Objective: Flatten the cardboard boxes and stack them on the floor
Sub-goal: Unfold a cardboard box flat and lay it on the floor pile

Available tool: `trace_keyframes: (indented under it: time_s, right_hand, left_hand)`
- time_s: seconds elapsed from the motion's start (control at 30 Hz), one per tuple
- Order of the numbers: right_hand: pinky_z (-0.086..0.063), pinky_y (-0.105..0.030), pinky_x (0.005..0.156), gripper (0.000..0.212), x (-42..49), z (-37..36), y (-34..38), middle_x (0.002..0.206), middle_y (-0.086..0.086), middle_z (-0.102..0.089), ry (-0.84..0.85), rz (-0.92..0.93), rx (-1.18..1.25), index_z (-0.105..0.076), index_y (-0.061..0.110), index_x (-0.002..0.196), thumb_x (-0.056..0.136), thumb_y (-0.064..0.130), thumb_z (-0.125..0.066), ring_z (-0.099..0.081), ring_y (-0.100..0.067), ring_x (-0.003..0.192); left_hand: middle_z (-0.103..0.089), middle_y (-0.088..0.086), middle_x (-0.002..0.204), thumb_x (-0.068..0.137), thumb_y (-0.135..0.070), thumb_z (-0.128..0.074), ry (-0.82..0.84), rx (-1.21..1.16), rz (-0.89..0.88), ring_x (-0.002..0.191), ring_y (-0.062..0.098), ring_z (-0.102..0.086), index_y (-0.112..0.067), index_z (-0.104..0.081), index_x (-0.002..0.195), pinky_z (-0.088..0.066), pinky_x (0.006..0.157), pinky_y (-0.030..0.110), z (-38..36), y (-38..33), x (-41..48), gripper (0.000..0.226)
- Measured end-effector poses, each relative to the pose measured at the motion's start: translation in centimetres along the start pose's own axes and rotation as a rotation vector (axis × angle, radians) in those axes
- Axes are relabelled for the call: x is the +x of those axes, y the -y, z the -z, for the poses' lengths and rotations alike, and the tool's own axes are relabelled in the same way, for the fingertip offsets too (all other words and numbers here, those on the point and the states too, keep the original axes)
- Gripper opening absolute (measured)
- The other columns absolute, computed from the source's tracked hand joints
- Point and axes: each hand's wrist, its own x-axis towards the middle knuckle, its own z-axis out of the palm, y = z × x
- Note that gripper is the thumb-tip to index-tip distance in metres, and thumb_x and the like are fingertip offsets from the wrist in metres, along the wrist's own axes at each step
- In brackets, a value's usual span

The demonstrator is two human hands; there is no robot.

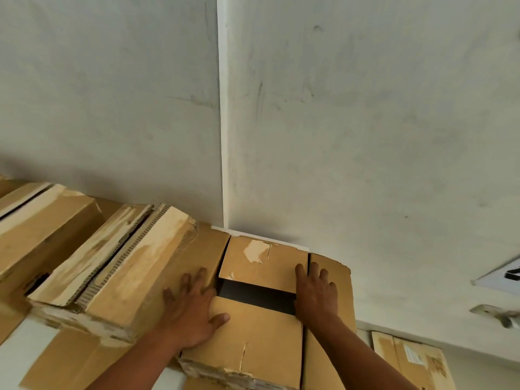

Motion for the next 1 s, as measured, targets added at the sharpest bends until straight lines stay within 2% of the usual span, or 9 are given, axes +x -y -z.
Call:
trace_keyframes:
  time_s: [0.2,0.33,0.43,0.6,0.7,0.77,0.87,0.93,1.0]
  right_hand:
    - [-0.041,-0.042,0.104,0.070,1.9,1.7,-0.4,0.143,-0.015,-0.035,0.053,0.067,-0.061,-0.036,0.021,0.142,0.082,0.031,-0.071,-0.038,-0.033,0.130]
    - [-0.046,-0.034,0.095,0.048,3.0,4.9,-1.6,0.130,-0.005,-0.043,0.061,0.089,0.141,-0.058,0.024,0.124,0.079,0.036,-0.070,-0.048,-0.024,0.119]
    - [-0.048,-0.033,0.088,0.028,4.8,8.2,-2.8,0.124,0.000,-0.050,0.066,0.094,0.280,-0.066,0.029,0.109,0.081,0.034,-0.067,-0.055,-0.021,0.111]
    - [-0.048,-0.030,0.084,0.014,7.7,9.9,-4.2,0.119,-0.003,-0.065,-0.032,0.053,0.551,-0.073,0.028,0.098,0.090,0.035,-0.065,-0.062,-0.021,0.107]
    - [-0.046,-0.029,0.084,0.019,8.6,9.6,-4.5,0.111,0.000,-0.071,-0.031,-0.003,0.718,-0.073,0.020,0.103,0.092,0.034,-0.065,-0.062,-0.020,0.107]
    - [-0.045,-0.029,0.080,0.021,8.9,9.2,-4.5,0.106,0.001,-0.071,-0.039,-0.026,0.805,-0.073,0.019,0.103,0.092,0.035,-0.066,-0.063,-0.021,0.102]
    - [-0.048,-0.031,0.076,0.020,9.2,9.0,-4.1,0.093,0.003,-0.070,-0.033,-0.085,0.868,-0.071,0.021,0.100,0.091,0.038,-0.065,-0.064,-0.019,0.089]
    - [-0.052,-0.040,0.086,0.021,9.5,8.7,-4.1,0.087,0.009,-0.068,-0.028,-0.126,0.846,-0.068,0.030,0.093,0.087,0.049,-0.063,-0.064,-0.018,0.087]
    - [-0.049,-0.052,0.093,0.031,10.0,8.3,-4.4,0.089,0.012,-0.067,-0.009,-0.148,0.803,-0.065,0.037,0.089,0.077,0.065,-0.058,-0.063,-0.019,0.093]
  left_hand:
    - [0.006,-0.012,0.161,0.073,-0.062,-0.071,-0.133,-0.287,-0.100,0.148,0.017,-0.009,-0.043,-0.040,0.119,-0.011,0.121,0.050,1.2,1.7,-1.6,0.059]
    - [0.001,-0.027,0.157,0.065,-0.063,-0.076,-0.275,-0.428,-0.170,0.140,0.014,-0.027,-0.045,-0.046,0.106,-0.035,0.109,0.040,1.6,2.3,-3.4,0.054]
    - [-0.004,-0.035,0.154,0.061,-0.065,-0.076,-0.400,-0.523,-0.202,0.140,0.010,-0.031,-0.046,-0.052,0.099,-0.042,0.099,0.040,1.2,2.8,-5.1,0.049]
    - [-0.022,-0.008,0.159,0.048,-0.071,-0.077,-0.760,-0.530,-0.096,0.147,0.029,-0.019,-0.045,-0.058,0.084,-0.038,0.101,0.061,-0.6,1.9,-8.5,0.049]
    - [-0.018,0.006,0.160,0.040,-0.079,-0.074,-0.896,-0.652,0.002,0.146,0.030,-0.021,-0.042,-0.066,0.078,-0.033,0.109,0.040,-2.2,1.1,-10.5,0.053]
    - [-0.016,-0.002,0.161,0.037,-0.078,-0.080,-0.906,-0.755,0.013,0.144,0.023,-0.029,-0.041,-0.071,0.072,-0.033,0.109,0.021,-3.8,1.1,-11.2,0.052]
    - [-0.022,-0.021,0.155,0.027,-0.040,-0.099,-0.716,-0.816,0.044,0.114,0.005,-0.059,-0.018,-0.076,0.067,-0.051,0.082,0.009,-4.8,1.9,-12.1,0.052]
    - [-0.032,-0.015,0.154,0.032,-0.026,-0.102,-0.700,-1.020,-0.020,0.104,0.006,-0.066,-0.016,-0.076,0.069,-0.054,0.083,0.014,-4.7,2.2,-12.2,0.047]
    - [-0.052,0.000,0.143,0.039,-0.028,-0.098,-0.638,-1.159,-0.098,0.109,0.019,-0.067,-0.010,-0.076,0.075,-0.057,0.088,0.033,-4.6,2.1,-12.0,0.046]
